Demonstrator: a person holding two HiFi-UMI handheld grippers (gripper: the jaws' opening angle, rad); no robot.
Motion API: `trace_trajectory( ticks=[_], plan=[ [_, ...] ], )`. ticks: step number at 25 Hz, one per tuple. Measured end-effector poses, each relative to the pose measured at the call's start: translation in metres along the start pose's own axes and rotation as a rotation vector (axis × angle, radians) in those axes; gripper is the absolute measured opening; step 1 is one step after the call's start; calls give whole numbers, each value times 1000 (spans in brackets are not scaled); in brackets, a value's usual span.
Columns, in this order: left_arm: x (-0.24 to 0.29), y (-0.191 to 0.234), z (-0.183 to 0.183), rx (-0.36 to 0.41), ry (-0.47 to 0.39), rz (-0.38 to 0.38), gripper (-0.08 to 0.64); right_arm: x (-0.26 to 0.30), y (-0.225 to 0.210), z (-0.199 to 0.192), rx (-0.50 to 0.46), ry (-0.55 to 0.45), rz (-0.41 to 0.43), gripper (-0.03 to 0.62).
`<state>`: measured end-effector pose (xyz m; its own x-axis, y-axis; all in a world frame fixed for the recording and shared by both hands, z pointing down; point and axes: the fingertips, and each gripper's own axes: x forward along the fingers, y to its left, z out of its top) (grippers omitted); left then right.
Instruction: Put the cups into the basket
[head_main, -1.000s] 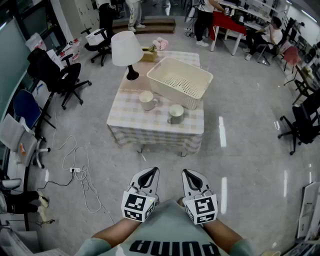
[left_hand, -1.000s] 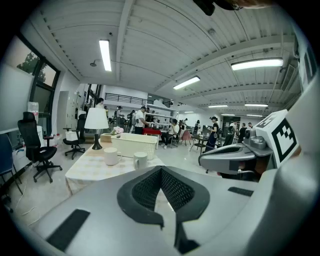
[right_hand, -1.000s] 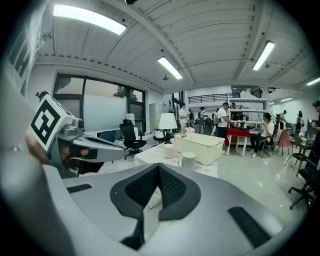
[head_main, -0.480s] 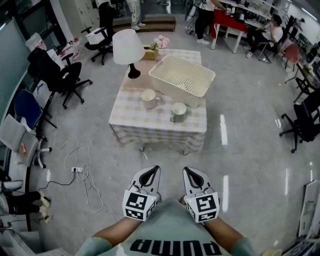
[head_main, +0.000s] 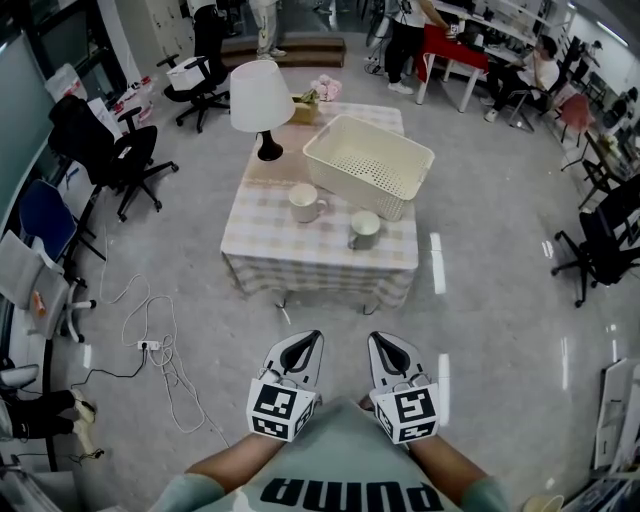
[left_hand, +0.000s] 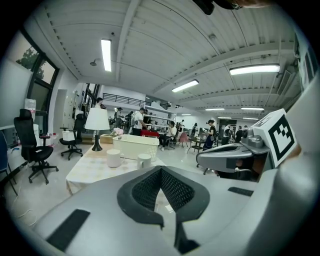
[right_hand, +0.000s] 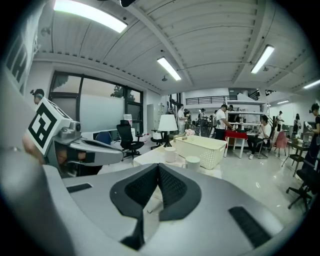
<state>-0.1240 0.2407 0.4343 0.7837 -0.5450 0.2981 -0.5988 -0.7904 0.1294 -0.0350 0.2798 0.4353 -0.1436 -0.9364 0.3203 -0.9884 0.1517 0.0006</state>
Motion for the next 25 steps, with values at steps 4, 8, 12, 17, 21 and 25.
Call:
trace_trajectory(
  ticks=[4,8,12,17,21,25],
  plan=[
    [-6,19,0,3,-8,-22,0,12,12,4,2,-3,-33,12],
    [-12,34,-1,8,-13,-45,0,20,23,6,7,-9,-66,12],
    [-17,46,-1,-3,-17,-52,0,26,34,8,2,4,-74,12],
    [-11,54,-5,-15,-11,-52,0,37,34,8,2,14,-69,12],
    [1,64,-4,-24,7,-37,0,53,26,8,0,30,-50,12],
    [20,71,5,-23,13,-6,0,71,7,12,4,35,-30,12]
  ],
)
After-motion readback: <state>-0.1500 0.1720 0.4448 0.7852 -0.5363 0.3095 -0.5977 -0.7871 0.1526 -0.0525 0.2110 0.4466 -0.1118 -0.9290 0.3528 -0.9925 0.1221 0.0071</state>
